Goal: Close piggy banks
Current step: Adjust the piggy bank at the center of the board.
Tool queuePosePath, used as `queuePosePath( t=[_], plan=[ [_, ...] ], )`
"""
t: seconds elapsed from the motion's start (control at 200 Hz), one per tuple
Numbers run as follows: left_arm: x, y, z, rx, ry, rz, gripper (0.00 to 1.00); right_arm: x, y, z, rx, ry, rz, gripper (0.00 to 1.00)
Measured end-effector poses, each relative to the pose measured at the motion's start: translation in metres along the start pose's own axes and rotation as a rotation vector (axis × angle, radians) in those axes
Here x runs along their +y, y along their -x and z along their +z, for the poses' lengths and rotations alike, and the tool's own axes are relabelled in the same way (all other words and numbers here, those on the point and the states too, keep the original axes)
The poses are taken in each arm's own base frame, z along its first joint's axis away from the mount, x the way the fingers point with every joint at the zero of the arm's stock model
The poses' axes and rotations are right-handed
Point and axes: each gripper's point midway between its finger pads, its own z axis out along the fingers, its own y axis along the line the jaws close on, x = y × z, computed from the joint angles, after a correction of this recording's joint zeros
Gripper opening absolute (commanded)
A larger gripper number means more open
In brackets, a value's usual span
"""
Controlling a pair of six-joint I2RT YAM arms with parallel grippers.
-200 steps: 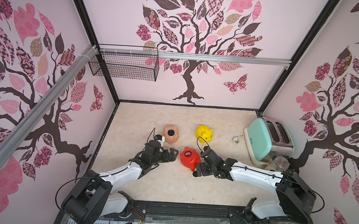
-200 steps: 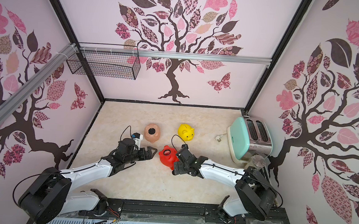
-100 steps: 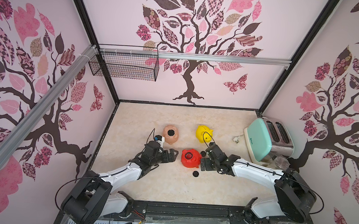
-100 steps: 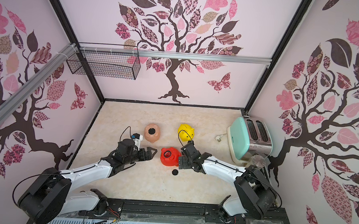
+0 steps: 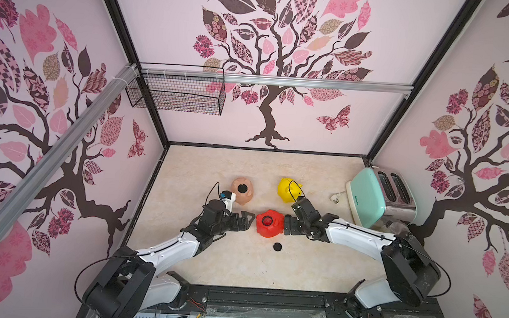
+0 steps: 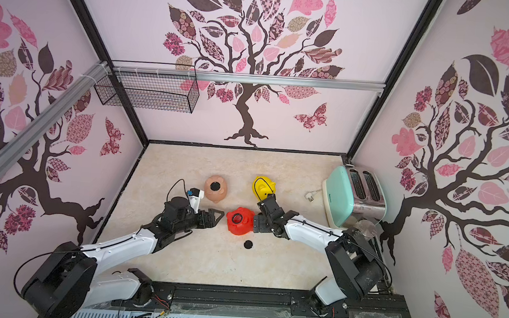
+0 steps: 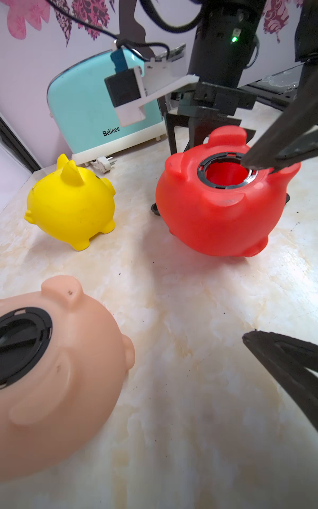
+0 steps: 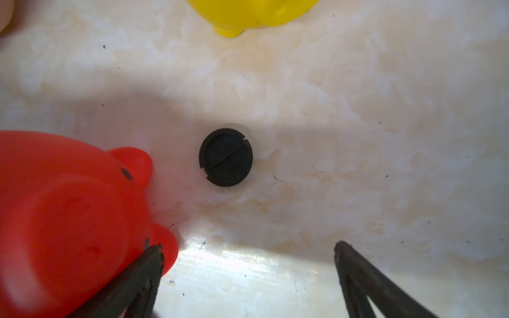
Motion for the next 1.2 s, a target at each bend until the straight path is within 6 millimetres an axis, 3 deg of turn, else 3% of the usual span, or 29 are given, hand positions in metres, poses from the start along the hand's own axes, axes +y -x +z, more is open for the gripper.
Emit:
queuePosePath(
  t=[0.2, 0.465, 0.645, 0.805, 0.97, 1.2],
  plan=[
    [-0.008, -0.002, 0.0, 0.03, -0.035, 0.019, 0.93, -0.007, 0.007, 0.0, -0.012, -0.009, 0.023, 0.99],
    [-0.043, 0.035, 0.004, -0.001, -0.114, 0.065, 0.93, -0.006, 0.019, -0.017, -0.067, 0.014, 0.045, 0.99],
    [-0.045, 0.041, 0.019, 0.026, -0.116, 0.067, 0.93, -0.006, 0.018, -0.024, -0.075, 0.031, 0.07, 0.98],
    [-0.04, 0.038, 0.036, 0.069, -0.104, 0.055, 0.93, -0.004, 0.004, -0.024, -0.038, 0.066, 0.095, 0.9],
    [-0.045, 0.038, 0.048, 0.092, -0.112, 0.061, 0.93, -0.001, -0.018, -0.02, 0.035, 0.106, 0.118, 0.91],
    [-0.052, 0.036, 0.063, 0.119, -0.12, 0.082, 0.93, 0.009, -0.033, -0.018, 0.092, 0.175, 0.165, 0.91]
  ],
)
